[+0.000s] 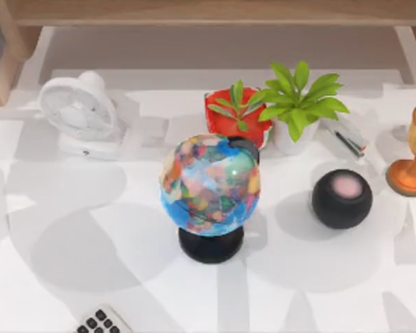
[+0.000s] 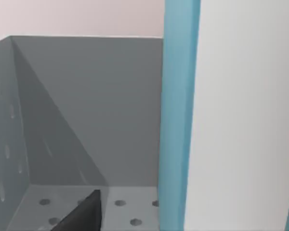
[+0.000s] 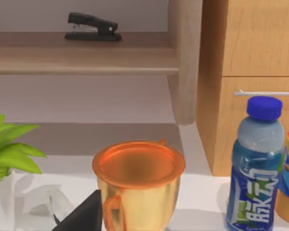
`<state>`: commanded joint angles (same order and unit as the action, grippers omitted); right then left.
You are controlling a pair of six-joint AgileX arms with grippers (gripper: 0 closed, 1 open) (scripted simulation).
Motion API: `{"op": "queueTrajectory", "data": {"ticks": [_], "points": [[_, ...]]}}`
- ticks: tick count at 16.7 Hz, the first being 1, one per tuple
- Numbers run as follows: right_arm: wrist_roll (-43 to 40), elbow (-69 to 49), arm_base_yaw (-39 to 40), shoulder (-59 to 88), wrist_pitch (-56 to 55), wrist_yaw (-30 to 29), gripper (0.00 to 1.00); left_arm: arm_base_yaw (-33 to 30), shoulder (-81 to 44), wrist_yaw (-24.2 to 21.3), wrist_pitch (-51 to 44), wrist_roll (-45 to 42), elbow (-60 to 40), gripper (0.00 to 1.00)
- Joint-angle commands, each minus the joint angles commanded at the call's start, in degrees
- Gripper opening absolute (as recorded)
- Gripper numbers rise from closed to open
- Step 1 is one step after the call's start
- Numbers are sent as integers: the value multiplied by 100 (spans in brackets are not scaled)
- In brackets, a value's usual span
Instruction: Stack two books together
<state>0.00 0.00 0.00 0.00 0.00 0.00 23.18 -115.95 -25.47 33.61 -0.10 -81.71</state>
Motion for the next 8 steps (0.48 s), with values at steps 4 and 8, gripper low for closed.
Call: {"op": "queueTrajectory", "data": {"ticks": [4,8], "points": [[0,0,0,0,0,0,100,-46,-105,43,-57,0,-162,100],[0,0,0,0,0,0,100,-127,-461,121,-232,5,-697,100]]}}
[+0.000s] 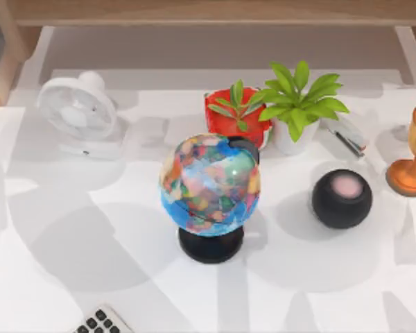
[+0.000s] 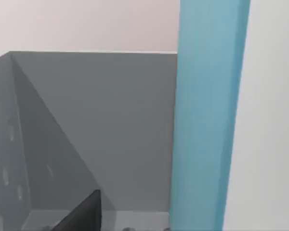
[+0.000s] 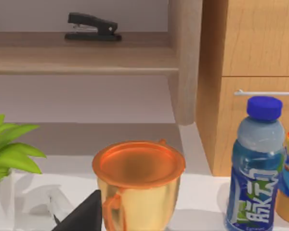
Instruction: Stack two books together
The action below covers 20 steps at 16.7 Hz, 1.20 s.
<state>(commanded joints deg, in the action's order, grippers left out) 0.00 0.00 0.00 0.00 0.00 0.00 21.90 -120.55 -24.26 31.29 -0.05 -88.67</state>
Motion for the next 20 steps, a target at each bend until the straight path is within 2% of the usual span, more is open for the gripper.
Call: {"op": "queueTrajectory", "data": {"ticks": [6,19,20], "points": [[0,0,0,0,0,0,100,-30,-112,28,-63,1,-175,100],[0,0,0,0,0,0,100,-30,-112,28,-63,1,-175,2],[0,0,0,0,0,0,100,-30,-112,28,-63,1,-175,0]]}}
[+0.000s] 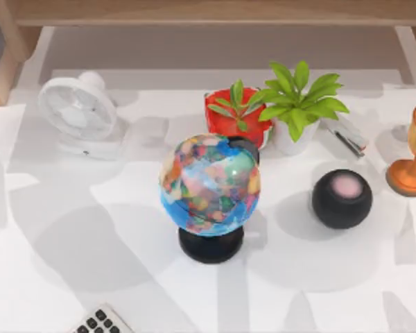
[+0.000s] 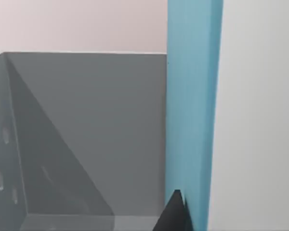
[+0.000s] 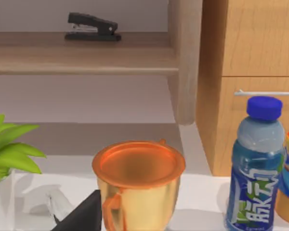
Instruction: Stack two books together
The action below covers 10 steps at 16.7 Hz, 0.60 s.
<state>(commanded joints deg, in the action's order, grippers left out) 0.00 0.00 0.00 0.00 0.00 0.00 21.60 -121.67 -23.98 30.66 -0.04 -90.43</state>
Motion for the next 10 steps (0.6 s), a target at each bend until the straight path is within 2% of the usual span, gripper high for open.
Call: {"op": "queueTrajectory", "data": {"ticks": [10], "points": [[0,0,0,0,0,0,100,33,99,-12,-32,-9,56,0]]}}
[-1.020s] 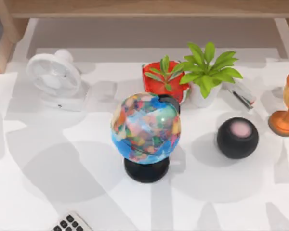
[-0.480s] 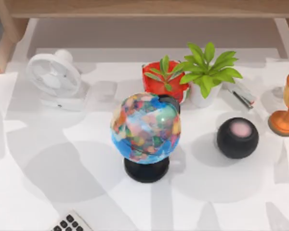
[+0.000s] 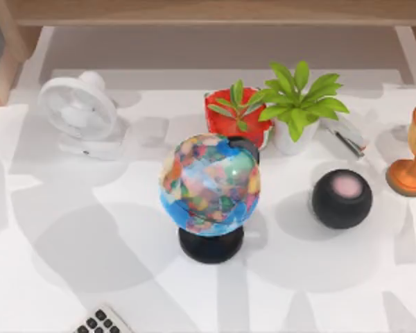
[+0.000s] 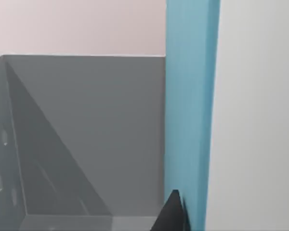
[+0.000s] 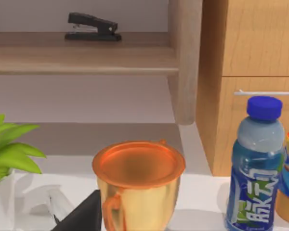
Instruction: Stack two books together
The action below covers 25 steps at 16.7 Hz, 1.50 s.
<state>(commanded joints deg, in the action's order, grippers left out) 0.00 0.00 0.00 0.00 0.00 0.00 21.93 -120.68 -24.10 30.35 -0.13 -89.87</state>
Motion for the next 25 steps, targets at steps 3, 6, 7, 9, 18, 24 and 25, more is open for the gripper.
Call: {"op": "queueTrajectory", "data": {"ticks": [3,6,7,9,18,24,25], "points": [[0,0,0,0,0,0,100,32,164,-30,-59,-2,103,0],[0,0,0,0,0,0,100,6,148,-28,-58,-10,89,0],[0,0,0,0,0,0,100,6,148,-28,-58,-10,89,0],[0,0,0,0,0,0,100,17,251,-72,-69,-181,137,0],[0,0,0,0,0,0,100,668,1626,-673,-321,-3354,1136,0],[0,0,0,0,0,0,100,1547,2388,-1116,-604,-6550,2337,0],[0,0,0,0,0,0,100,1686,2451,-1176,-651,-7086,2550,0]]}}
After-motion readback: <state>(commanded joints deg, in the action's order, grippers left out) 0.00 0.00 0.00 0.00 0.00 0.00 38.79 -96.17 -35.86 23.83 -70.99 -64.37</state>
